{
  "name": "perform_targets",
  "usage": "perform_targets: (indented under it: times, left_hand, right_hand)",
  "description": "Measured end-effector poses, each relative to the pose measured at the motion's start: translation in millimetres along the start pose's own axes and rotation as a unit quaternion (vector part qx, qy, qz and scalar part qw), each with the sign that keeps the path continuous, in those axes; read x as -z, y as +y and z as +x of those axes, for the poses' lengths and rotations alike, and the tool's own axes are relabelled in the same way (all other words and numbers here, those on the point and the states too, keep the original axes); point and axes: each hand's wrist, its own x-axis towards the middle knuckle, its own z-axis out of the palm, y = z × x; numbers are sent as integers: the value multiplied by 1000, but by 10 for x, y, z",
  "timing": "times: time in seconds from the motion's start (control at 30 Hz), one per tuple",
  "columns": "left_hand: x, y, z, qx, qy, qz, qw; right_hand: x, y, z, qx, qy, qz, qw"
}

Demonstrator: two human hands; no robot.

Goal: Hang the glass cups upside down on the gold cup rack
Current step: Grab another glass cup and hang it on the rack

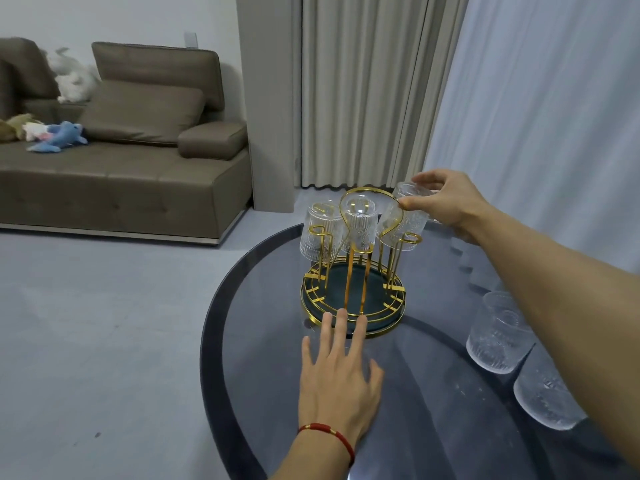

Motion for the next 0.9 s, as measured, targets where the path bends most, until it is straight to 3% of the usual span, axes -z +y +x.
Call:
perform_targets:
  times: [0.37, 0.67, 0.77, 0.9]
  left_hand:
    - [-6, 11, 25, -3, -6, 0, 1000]
    - [-51, -2, 37, -5, -8, 14, 1000]
    - [-42, 3, 7, -7, -5, 10, 1000]
    - [-28, -2, -8, -11, -5, 3, 1000]
  right_hand:
    - [-50, 41, 81, -2, -144, -4, 990]
    - [-150, 110, 41, -3, -176, -58, 983]
    - [-36, 87, -87, -24, -157, -43, 986]
    - [183, 22, -541, -3, -31, -37, 999]
